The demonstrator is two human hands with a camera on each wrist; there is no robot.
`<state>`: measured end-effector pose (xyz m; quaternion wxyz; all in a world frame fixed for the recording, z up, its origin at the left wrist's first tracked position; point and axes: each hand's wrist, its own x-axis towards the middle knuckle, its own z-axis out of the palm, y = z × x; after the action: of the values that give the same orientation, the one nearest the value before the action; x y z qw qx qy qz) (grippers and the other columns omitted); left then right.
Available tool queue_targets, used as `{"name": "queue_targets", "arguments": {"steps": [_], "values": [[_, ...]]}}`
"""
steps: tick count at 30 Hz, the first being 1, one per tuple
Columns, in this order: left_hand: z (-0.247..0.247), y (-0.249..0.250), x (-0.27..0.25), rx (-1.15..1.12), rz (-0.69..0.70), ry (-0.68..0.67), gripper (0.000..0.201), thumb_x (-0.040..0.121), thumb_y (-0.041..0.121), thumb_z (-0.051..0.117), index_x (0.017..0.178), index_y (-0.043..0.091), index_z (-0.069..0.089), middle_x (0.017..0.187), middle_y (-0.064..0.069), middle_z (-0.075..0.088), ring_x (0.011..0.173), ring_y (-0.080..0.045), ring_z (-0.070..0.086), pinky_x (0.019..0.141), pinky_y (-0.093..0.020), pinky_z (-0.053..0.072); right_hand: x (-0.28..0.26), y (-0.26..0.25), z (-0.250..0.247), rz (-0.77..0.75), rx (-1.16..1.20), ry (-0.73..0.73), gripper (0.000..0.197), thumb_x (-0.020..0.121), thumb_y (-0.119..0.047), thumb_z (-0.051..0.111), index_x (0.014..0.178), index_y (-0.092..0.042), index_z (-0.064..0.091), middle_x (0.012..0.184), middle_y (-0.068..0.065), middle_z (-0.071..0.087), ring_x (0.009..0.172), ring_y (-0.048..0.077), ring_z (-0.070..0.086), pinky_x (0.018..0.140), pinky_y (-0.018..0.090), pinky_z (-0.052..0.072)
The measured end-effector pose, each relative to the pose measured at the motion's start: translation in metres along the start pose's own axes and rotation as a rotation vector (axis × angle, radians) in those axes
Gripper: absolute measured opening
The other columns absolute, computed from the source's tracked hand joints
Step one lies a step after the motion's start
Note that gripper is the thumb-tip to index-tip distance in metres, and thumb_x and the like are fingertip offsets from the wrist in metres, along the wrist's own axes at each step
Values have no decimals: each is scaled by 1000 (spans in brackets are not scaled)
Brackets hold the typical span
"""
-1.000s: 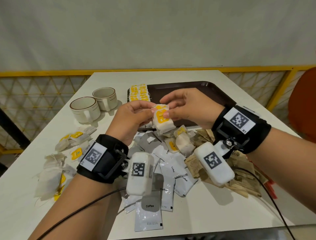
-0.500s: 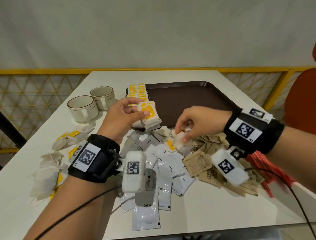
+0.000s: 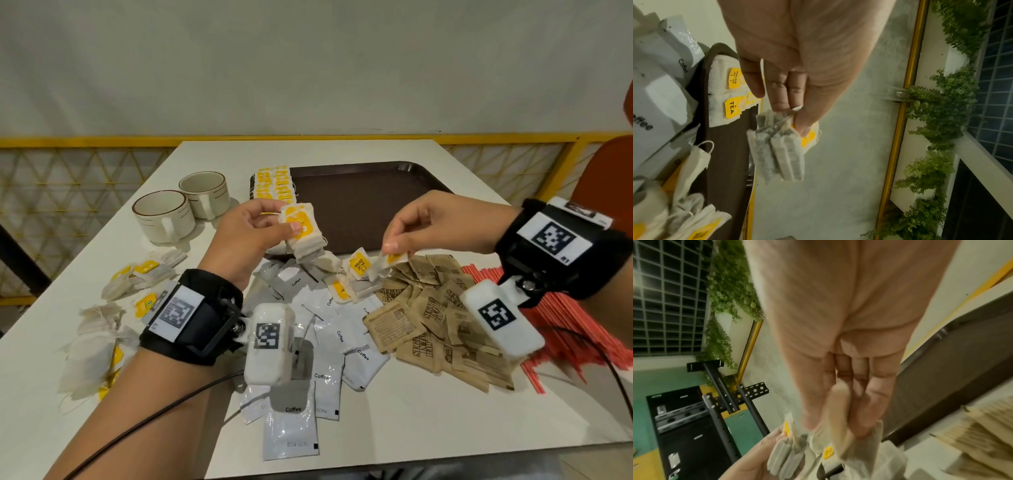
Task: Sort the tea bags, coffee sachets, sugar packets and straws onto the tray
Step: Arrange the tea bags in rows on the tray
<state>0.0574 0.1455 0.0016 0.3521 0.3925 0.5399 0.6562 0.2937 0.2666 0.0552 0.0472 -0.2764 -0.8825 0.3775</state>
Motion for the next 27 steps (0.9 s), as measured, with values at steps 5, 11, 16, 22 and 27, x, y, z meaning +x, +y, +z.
{"name": "queue_targets", "arguments": {"steps": [5, 11, 16, 22, 27], "values": [[0, 0, -1, -1, 0, -1, 27, 77, -3, 70, 96, 13, 62, 74, 2, 74, 77, -9, 70, 79, -25, 51, 4, -2, -4, 9, -85, 32, 40, 68, -8, 83, 100, -24, 65, 85, -6, 64, 68, 7, 62, 70, 19, 53], [1, 1, -1, 1, 5, -12, 26, 77, -4, 69, 95, 13, 62, 74, 3, 74, 75, -7, 70, 71, -18, 53, 9, -14, -7, -5, -133, -30, 49, 75, 3, 74, 114, -25, 60, 92, -1, 68, 69, 3, 62, 73, 33, 57], [0, 0, -1, -1, 14, -15, 26, 77, -5, 69, 94, 13, 61, 73, 3, 73, 74, -6, 70, 69, -16, 53, 15, -16, -2, -13, -276, -27, 61, 68, -7, 82, 119, -30, 57, 92, -5, 64, 74, 5, 62, 75, 21, 53], [-1, -1, 0, 30, 23, -19, 24, 77, -2, 71, 95, 12, 62, 74, 5, 73, 74, -7, 70, 66, -16, 52, 16, -10, 3, -51, -219, -74, 46, 78, -8, 75, 118, -24, 60, 86, -1, 72, 75, 9, 69, 83, 27, 55], [-2, -2, 1, 42, 27, -15, 23, 77, -2, 71, 93, 13, 62, 74, 6, 73, 73, -6, 69, 64, -15, 51, 19, -13, -5, -102, -72, -129, 47, 87, -3, 63, 127, -25, 56, 99, -2, 74, 91, 13, 70, 84, 30, 55]]}}
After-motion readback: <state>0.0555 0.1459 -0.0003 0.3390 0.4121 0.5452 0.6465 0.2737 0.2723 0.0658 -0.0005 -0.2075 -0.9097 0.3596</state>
